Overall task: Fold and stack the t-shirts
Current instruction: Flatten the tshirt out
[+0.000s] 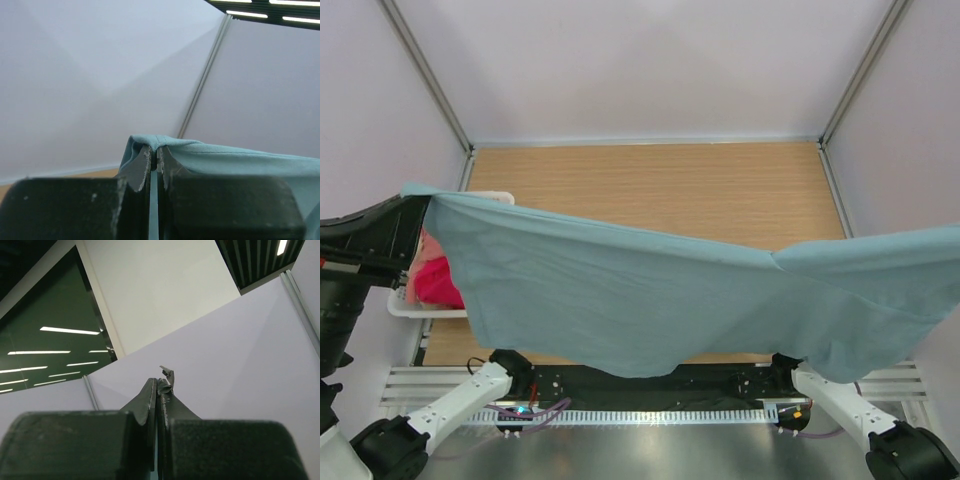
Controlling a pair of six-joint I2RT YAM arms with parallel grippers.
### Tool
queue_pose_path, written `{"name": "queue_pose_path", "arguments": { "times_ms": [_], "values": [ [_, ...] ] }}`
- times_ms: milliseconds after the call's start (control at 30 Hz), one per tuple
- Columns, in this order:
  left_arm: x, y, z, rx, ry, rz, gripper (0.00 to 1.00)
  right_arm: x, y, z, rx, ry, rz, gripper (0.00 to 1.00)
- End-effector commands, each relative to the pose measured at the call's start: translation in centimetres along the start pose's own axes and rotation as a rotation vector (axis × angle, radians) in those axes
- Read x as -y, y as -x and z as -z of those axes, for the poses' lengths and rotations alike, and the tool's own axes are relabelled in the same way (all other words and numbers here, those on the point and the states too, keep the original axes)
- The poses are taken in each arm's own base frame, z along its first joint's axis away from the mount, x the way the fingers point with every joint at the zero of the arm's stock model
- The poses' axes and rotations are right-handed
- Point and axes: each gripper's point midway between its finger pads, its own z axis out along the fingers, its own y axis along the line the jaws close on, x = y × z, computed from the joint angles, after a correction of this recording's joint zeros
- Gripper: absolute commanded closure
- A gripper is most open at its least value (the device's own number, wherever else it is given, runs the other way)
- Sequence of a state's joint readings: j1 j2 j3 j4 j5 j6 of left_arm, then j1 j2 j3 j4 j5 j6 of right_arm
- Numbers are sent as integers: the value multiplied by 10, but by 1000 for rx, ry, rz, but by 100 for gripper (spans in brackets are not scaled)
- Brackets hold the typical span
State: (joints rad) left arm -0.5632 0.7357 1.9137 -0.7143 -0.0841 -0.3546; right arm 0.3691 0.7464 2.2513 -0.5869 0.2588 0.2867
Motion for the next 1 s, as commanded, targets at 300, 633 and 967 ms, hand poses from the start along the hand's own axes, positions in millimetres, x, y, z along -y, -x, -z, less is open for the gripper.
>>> {"name": "queue_pose_path", "arguments": {
  "times_ms": [300,633,967],
  "values": [
    [-18,54,22,274,94,-54,100,-14,-24,-39,-14,46,-32,99],
    [-7,78,62,330,41,9,99,-35,11,-3,34,150,-178,99],
    [-7,56,21,280,33,-40,100,-24,-29,-25,-8,109,-168,99]
  ]
}}
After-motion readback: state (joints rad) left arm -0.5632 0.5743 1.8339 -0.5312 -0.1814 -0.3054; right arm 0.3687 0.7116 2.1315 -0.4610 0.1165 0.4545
